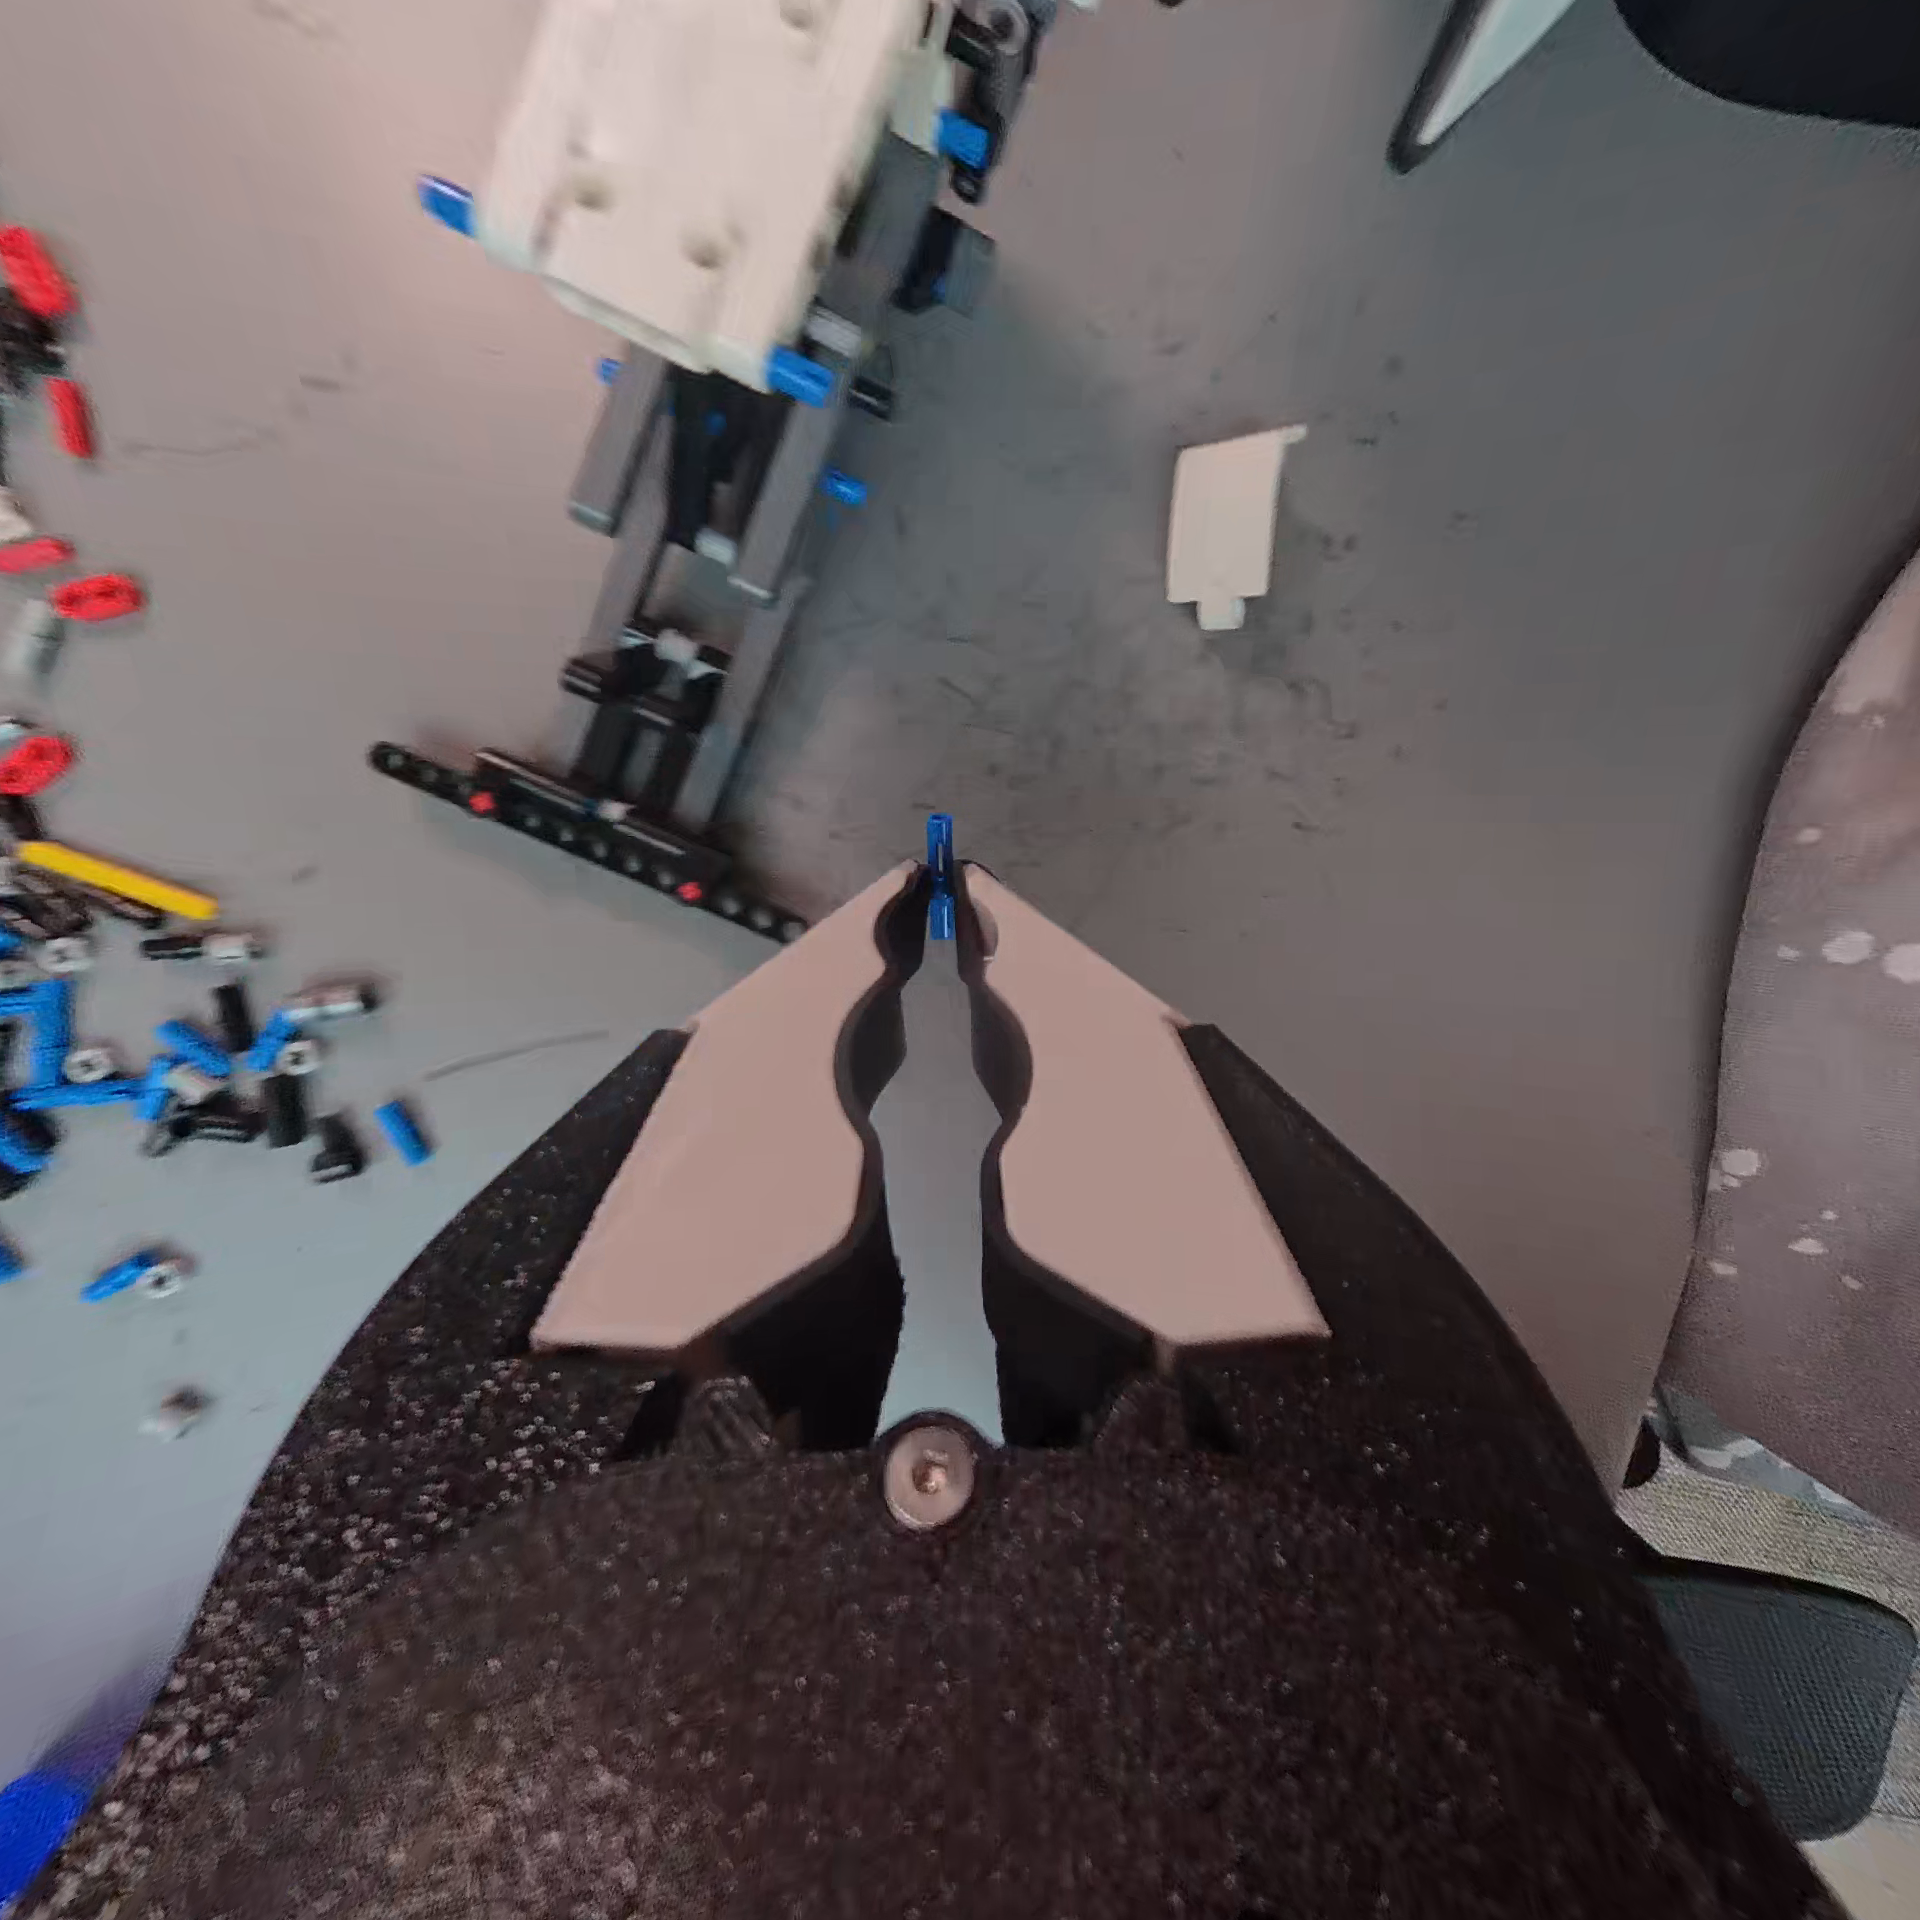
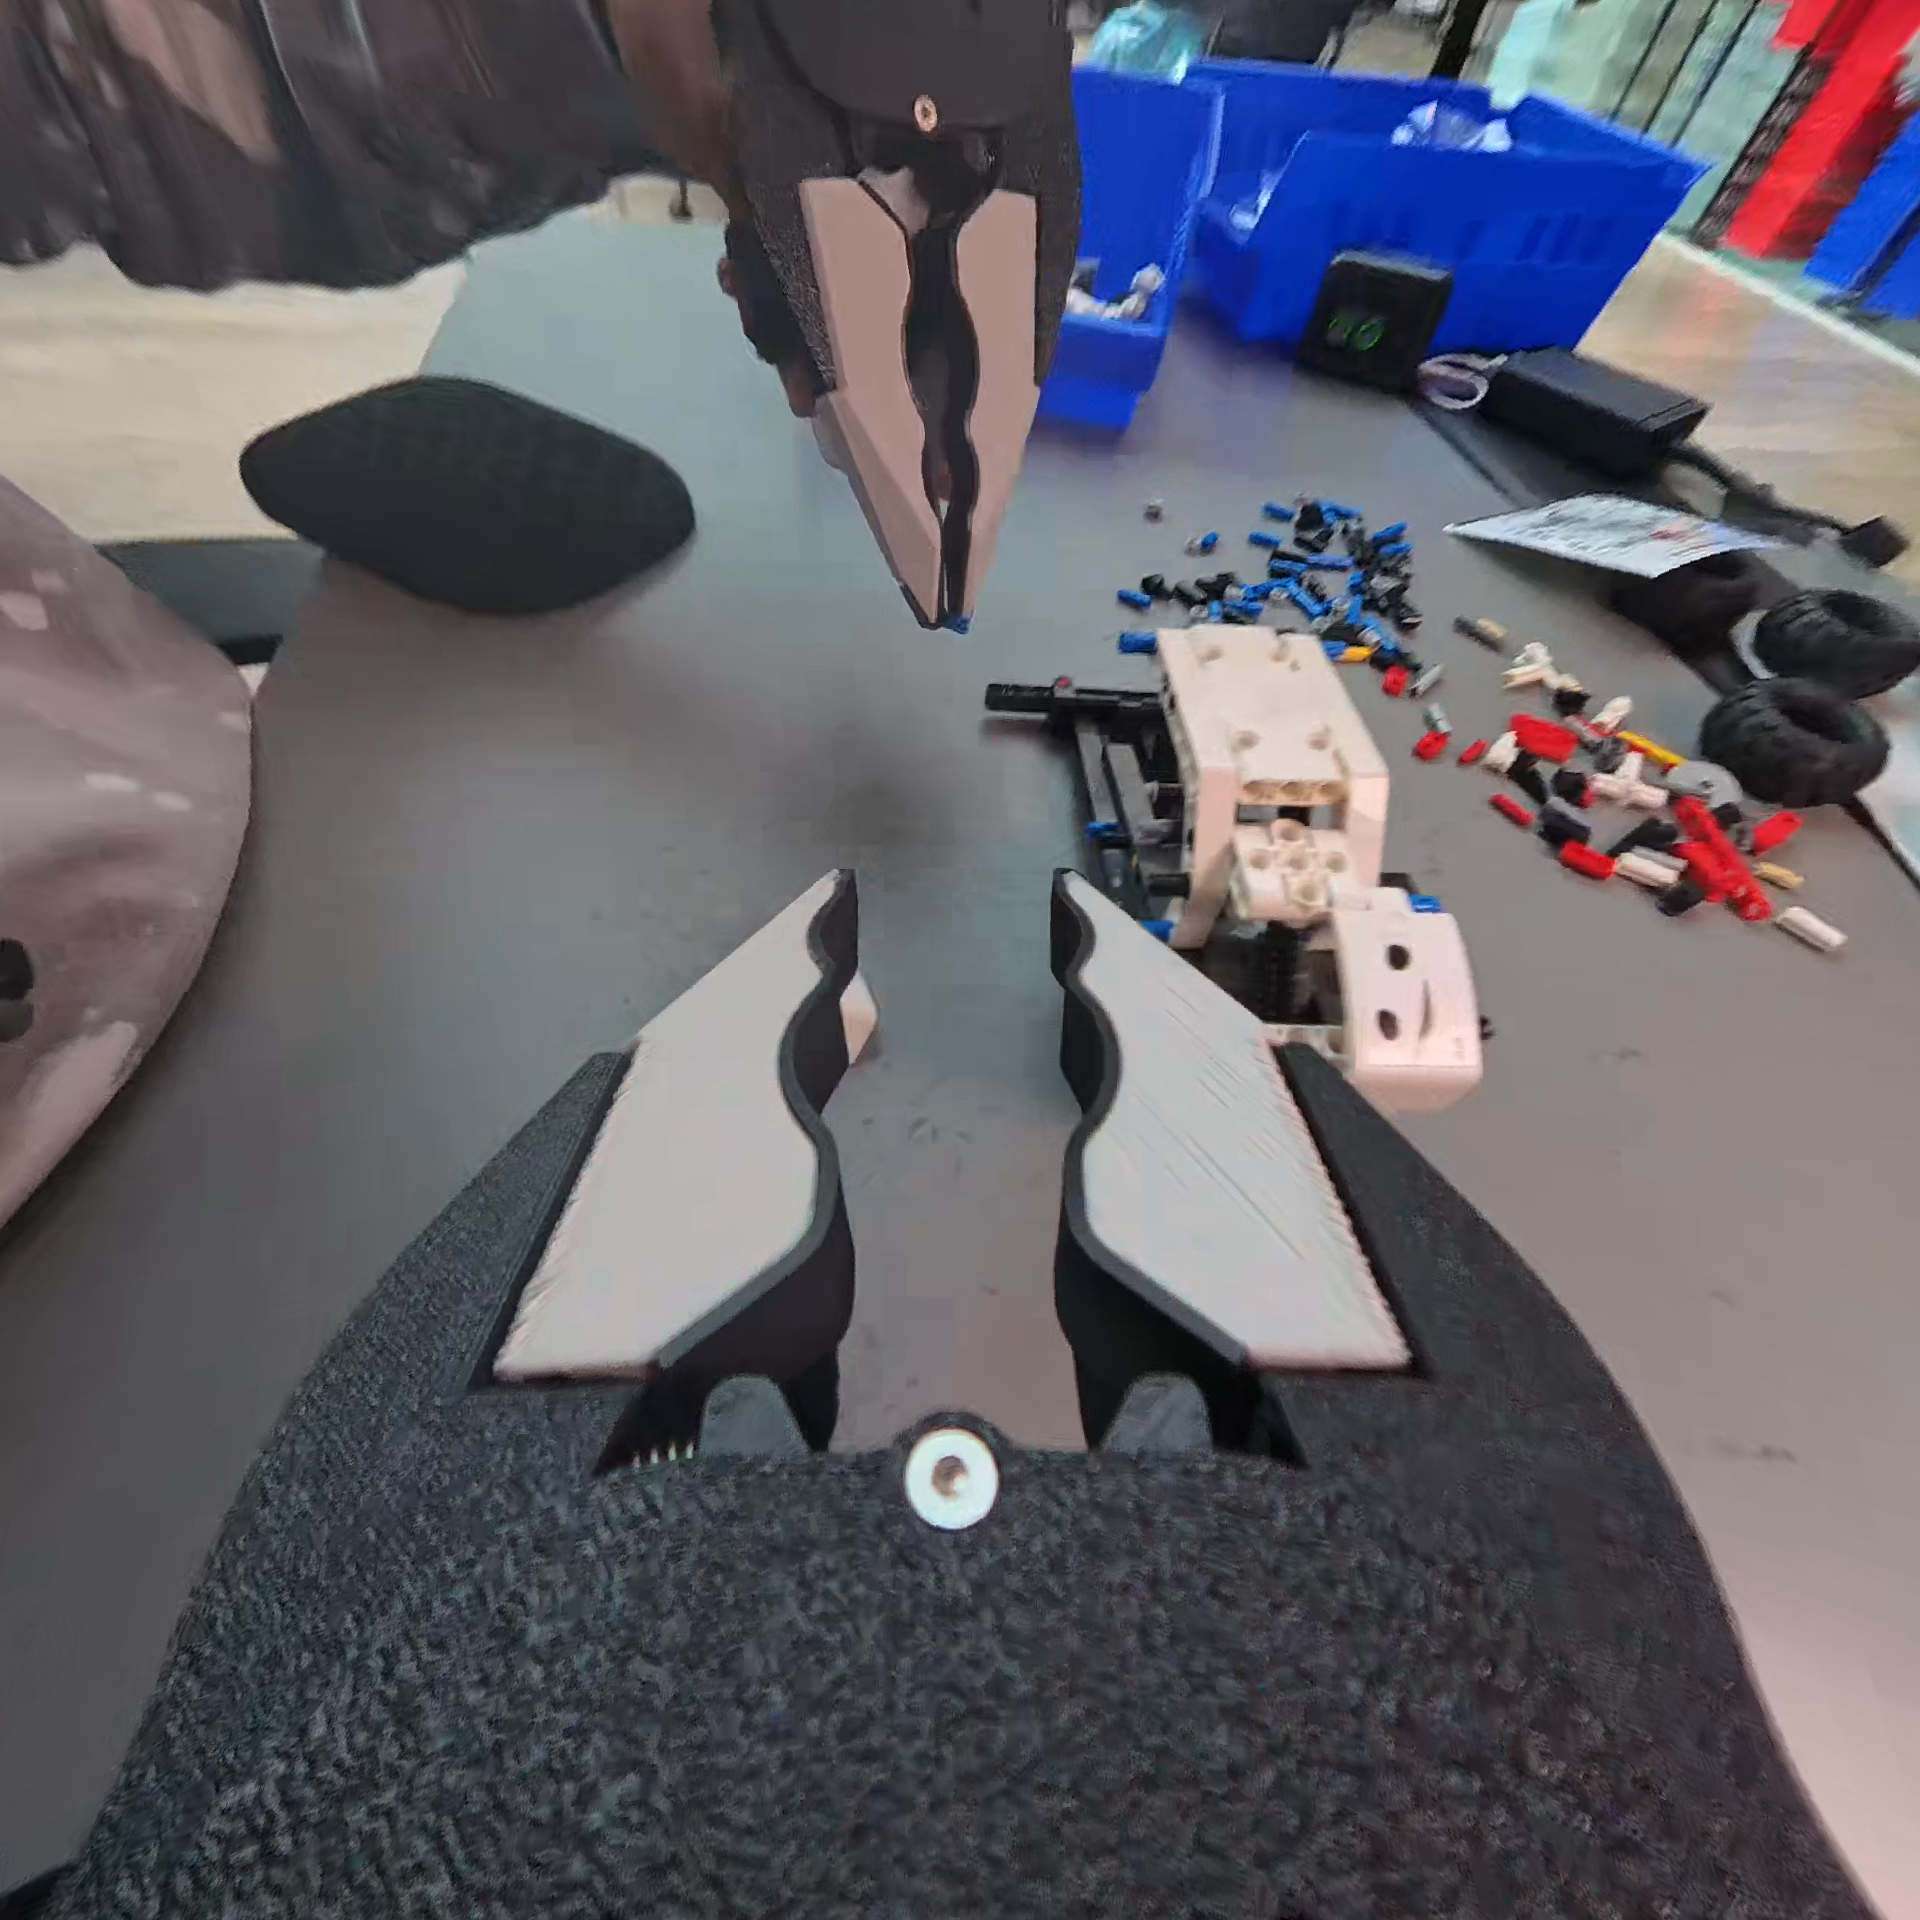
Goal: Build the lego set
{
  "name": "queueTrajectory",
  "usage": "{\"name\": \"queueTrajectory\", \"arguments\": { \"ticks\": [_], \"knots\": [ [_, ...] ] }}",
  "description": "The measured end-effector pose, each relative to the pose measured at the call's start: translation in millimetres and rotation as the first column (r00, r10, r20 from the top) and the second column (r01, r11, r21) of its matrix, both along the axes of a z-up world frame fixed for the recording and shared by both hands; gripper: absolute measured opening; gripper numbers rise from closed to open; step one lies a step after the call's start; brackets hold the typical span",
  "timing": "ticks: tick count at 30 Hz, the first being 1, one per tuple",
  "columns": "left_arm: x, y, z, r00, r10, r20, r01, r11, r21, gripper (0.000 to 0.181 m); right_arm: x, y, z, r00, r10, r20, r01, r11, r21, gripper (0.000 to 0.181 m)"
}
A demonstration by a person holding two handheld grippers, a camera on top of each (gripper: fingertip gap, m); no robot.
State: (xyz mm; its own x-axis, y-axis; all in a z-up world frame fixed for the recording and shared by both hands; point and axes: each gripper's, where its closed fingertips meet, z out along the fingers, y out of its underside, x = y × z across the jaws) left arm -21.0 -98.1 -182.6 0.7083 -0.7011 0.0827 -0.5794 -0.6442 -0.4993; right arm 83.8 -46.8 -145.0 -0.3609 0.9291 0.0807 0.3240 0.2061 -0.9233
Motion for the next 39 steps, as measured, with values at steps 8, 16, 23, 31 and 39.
{"name": "queueTrajectory", "arguments": {
  "ticks": [8, 16, 23, 31, 39],
  "knots": [
    [31, -32, -39, 0.999, -0.050, 0.012, 0.051, 0.998, -0.042, 0.005, 2, -28, -52, 0.957, 0.057, 0.283, -0.067, 0.997, 0.025, 0.036],
    [9, -27, -8, 0.996, 0.038, 0.085, -0.045, 0.995, 0.090, 0.027, 2, -21, -50, 0.935, 0.046, 0.350, -0.007, 0.994, -0.113, 0.042],
    [-212, -49, 21, 0.783, 0.527, -0.330, -0.494, 0.850, 0.185, 0.040, 5, -24, -57, 0.904, 0.089, 0.417, -0.041, 0.991, -0.124, 0.048],
    [-272, -70, -11, 0.720, 0.476, -0.506, -0.571, 0.820, -0.042, 0.042, 3, -26, -50, 0.899, 0.113, 0.424, -0.066, 0.990, -0.125, 0.054],
    [-281, -73, -21, 0.732, 0.441, -0.519, -0.531, 0.847, -0.030, 0.031, -2, -16, -49, 0.891, 0.065, 0.450, 0.073, 0.957, -0.282, 0.046]
  ]
}}
